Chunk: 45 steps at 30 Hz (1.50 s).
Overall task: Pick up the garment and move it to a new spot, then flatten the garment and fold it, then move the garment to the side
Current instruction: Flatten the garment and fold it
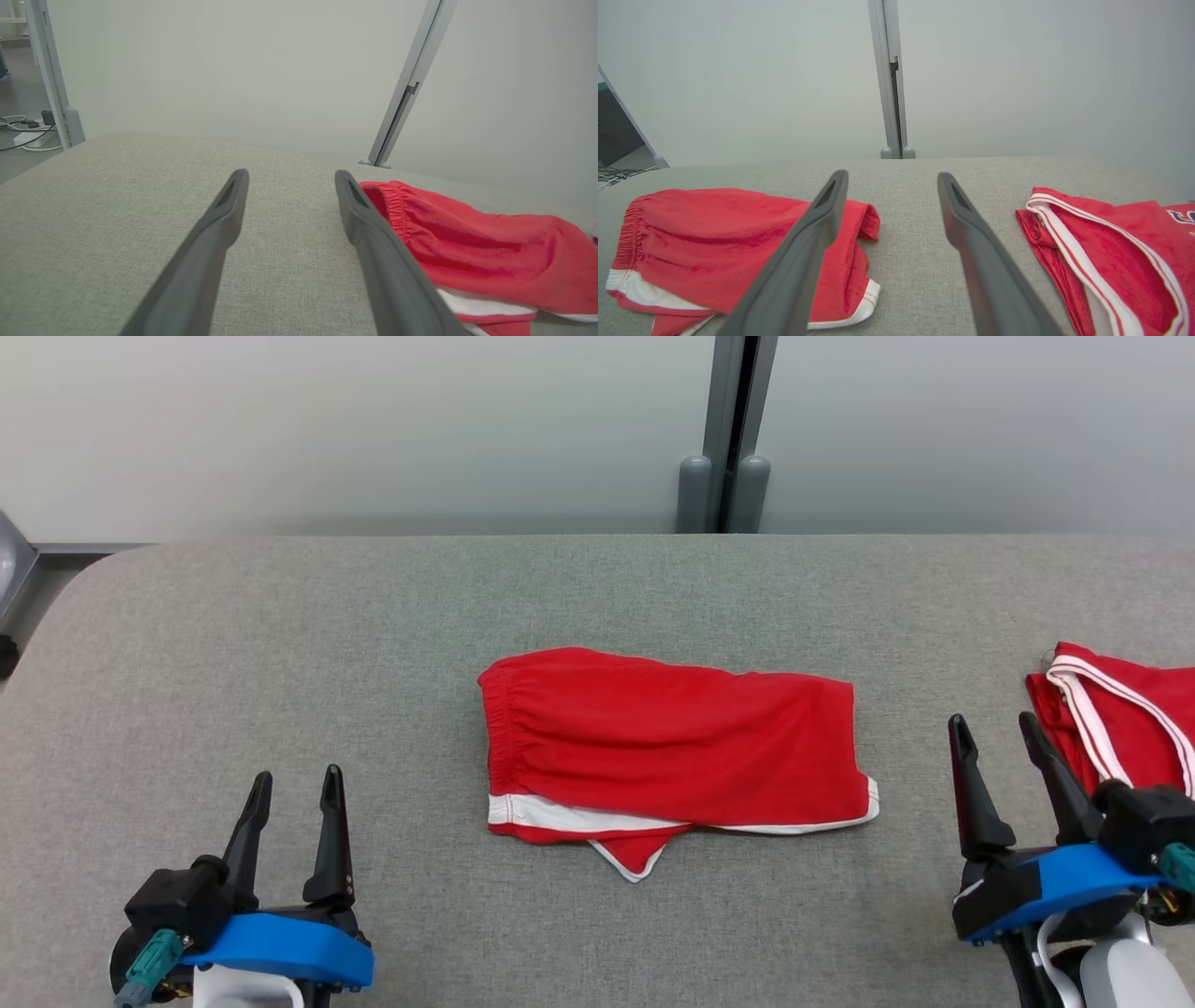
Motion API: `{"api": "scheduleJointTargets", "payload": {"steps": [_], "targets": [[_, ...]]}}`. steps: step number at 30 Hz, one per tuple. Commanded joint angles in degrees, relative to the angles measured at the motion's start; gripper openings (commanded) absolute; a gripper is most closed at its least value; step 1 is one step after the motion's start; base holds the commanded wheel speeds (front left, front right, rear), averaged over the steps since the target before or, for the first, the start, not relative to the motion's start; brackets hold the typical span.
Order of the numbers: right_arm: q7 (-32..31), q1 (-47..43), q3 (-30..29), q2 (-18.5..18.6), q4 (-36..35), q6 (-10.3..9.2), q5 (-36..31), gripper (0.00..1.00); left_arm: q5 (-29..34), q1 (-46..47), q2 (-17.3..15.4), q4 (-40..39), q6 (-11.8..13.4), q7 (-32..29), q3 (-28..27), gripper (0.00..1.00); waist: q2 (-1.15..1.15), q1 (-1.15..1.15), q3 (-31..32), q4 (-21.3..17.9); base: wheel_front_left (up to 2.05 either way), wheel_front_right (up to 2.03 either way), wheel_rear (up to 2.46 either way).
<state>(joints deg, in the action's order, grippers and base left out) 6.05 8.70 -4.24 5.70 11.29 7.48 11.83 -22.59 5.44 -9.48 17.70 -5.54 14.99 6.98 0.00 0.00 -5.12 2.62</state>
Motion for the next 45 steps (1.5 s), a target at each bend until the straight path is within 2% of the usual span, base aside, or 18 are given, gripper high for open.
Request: {"api": "scheduleJointTargets", "payload": {"steps": [1, 6, 11, 26, 33, 35, 42, 45], "targets": [[0.38, -1.83, 0.5, 0.05, -1.17, 0.03, -0.79, 1.0, 0.5, -0.73, -0.11, -0.28, 0.29, 0.26, -0.45, 1.0, 0.0, 0.0, 0.73, -0.7, 0.0, 0.0, 0.0], [1.78, -5.7, 0.69, -0.92, -3.64, 0.03, -3.1, 1.0, 1.31, -2.31, -0.01, -0.42, 0.44, 0.26, -1.37, 1.0, 0.0, 0.0, 2.41, -1.56, 0.0, 0.0, 0.0], [1.27, -7.68, 0.66, -1.86, -3.24, 0.03, -3.23, 1.0, 1.89, -3.9, 0.42, -0.36, 0.24, 0.26, -1.84, 1.0, 0.0, 0.0, 3.46, -2.12, 0.0, 0.0, 0.0], [-1.45, -8.35, 0.18, -2.63, -3.72, 0.02, -3.23, 1.0, 2.91, -4.34, 0.54, -0.11, -0.04, 0.26, -1.06, 1.0, 0.0, 0.0, 3.63, -1.99, 0.0, 0.0, 0.0], [-1.41, -7.76, 0.51, -2.72, -3.85, 0.03, -2.89, 1.0, 3.67, -1.09, 0.73, 2.49, -1.12, -2.39, 3.86, 1.0, 0.0, 0.0, 2.49, -1.58, 0.0, 0.0, 0.0], [-1.69, -7.27, 0.85, -2.75, -3.9, 0.02, -2.88, 1.0, 3.99, 2.16, 1.21, 5.81, -1.6, -6.22, 8.52, 1.0, 0.0, 0.0, 1.5, -1.35, 0.0, 0.0, 0.0], [-1.52, -5.48, 2.65, -2.75, -3.49, 0.02, -2.43, 1.0, 1.1, 8.95, 1.77, 13.66, -2.02, -11.47, 14.75, 1.0, 0.0, 0.0, -0.81, -2.42, 0.0, 0.0, 0.0], [-1.28, -4.66, 3.62, -2.76, -3.01, 0.02, -2.11, 1.0, 0.53, 11.4, 0.94, 17.43, -1.93, -12.46, 16.37, 1.0, 0.0, 0.0, -1.76, -3.39, 0.0, 0.0, 0.0]]}}
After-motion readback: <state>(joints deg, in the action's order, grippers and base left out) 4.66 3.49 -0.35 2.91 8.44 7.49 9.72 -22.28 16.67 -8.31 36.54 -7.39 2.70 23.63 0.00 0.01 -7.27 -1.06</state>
